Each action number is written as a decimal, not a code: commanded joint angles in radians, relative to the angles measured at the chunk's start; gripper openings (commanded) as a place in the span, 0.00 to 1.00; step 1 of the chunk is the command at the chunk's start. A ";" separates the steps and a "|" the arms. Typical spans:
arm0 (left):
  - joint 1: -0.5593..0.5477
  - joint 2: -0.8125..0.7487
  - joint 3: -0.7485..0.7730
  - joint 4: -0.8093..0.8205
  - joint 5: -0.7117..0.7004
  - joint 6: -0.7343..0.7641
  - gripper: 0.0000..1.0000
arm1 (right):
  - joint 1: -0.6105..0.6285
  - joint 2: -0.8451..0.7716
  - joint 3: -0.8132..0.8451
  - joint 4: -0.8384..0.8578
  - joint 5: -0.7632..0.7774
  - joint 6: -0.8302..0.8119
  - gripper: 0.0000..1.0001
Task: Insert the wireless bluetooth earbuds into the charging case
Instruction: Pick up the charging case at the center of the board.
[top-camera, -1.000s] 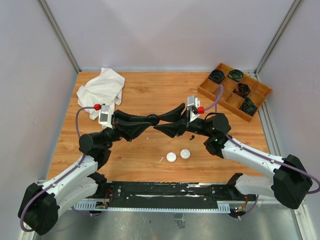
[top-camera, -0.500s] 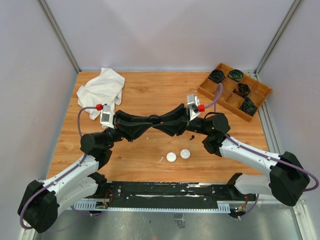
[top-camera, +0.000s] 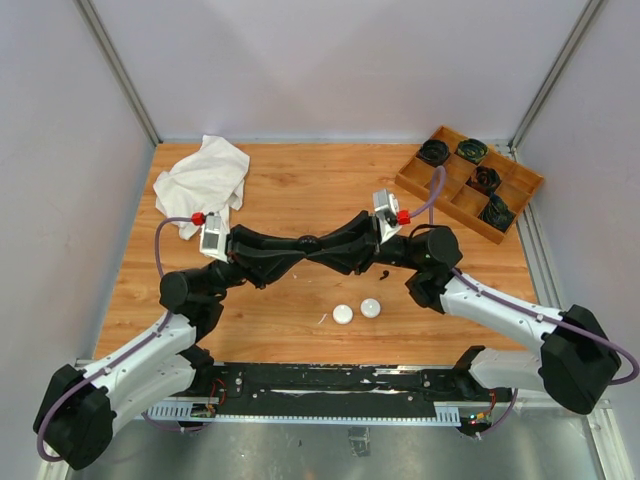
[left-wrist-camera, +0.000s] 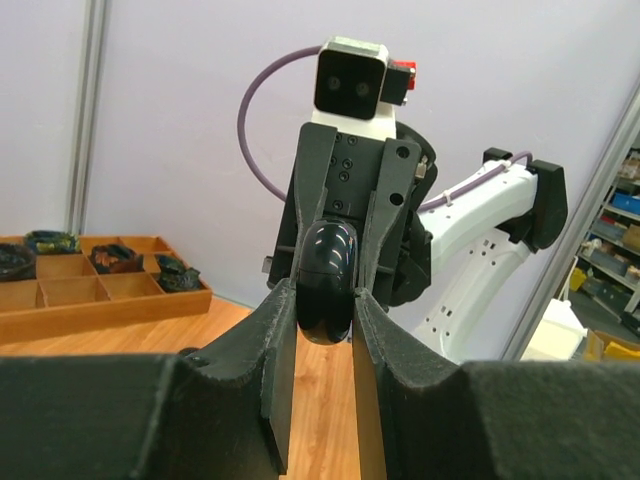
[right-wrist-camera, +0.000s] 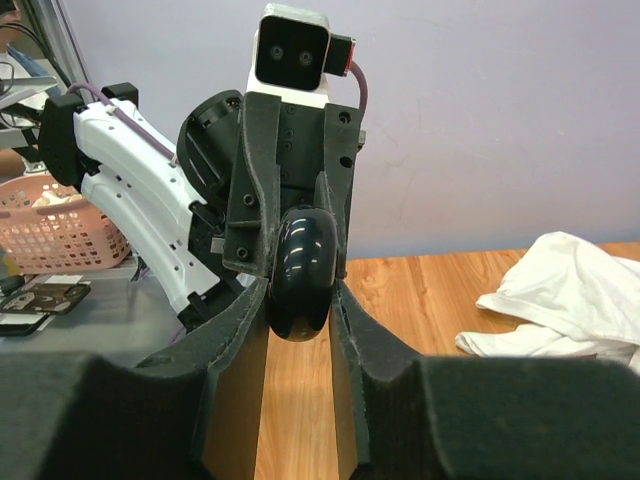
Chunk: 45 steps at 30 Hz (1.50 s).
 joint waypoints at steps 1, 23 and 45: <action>-0.001 -0.029 -0.007 -0.035 -0.019 0.041 0.32 | -0.046 -0.047 0.002 0.011 -0.039 -0.001 0.01; -0.001 -0.087 0.153 -0.525 0.023 0.307 0.81 | -0.070 -0.193 0.087 -0.660 -0.103 -0.396 0.01; -0.001 0.027 0.209 -0.531 0.253 0.350 0.52 | -0.071 -0.160 0.116 -0.701 -0.165 -0.389 0.00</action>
